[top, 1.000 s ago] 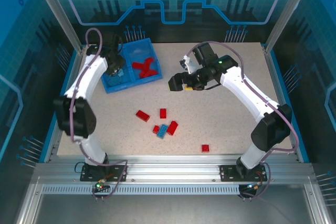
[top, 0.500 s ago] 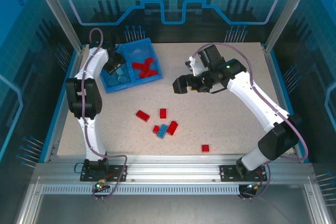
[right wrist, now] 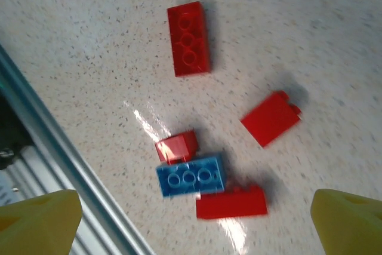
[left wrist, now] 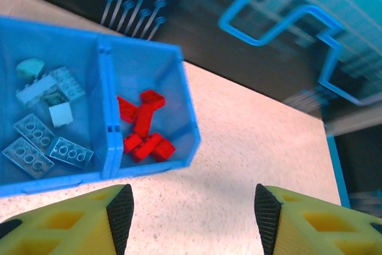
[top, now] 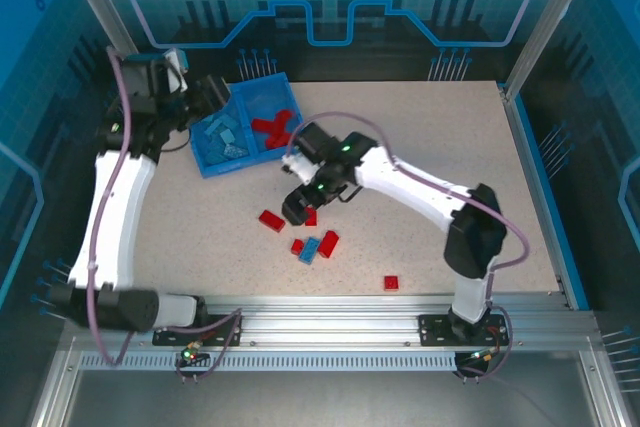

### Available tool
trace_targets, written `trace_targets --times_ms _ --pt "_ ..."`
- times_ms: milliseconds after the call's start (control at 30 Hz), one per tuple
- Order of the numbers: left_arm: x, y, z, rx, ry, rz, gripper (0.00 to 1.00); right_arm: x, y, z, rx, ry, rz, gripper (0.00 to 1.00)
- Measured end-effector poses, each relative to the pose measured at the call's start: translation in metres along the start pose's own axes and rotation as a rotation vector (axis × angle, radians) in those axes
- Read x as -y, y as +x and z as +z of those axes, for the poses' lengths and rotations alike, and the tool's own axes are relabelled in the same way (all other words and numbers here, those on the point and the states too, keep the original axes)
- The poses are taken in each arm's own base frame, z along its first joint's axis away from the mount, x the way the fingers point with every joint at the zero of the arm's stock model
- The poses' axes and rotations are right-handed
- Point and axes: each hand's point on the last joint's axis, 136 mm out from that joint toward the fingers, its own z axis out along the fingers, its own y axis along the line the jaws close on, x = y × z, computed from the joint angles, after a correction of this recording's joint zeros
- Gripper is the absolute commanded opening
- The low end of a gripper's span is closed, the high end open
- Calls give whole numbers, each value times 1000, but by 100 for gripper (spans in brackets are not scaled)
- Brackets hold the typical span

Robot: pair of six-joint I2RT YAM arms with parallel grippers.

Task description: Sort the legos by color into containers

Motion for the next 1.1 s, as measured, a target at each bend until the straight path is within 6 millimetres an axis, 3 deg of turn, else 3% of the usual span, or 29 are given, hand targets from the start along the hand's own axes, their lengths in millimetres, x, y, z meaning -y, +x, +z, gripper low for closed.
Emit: trace_targets --times_ms 133,333,433,667,800,933,1100 --pt "15 34 -47 -4 74 214 68 -4 -17 44 -25 62 -77 100" --pt "0 107 -79 -142 105 405 79 10 -47 97 -20 138 -107 93" --pt "-7 126 -89 -184 107 453 86 12 -60 118 -17 138 -108 86" --pt "-11 144 -95 -249 128 509 96 2 -56 153 -65 104 -134 78" --pt "-14 149 -89 -272 129 516 99 -7 -43 162 -110 111 -159 54" --pt "-14 150 -85 -270 137 516 99 -4 -40 163 -119 158 -174 33" --pt "-15 151 -81 -265 138 518 99 -4 -40 160 -123 163 -167 26"
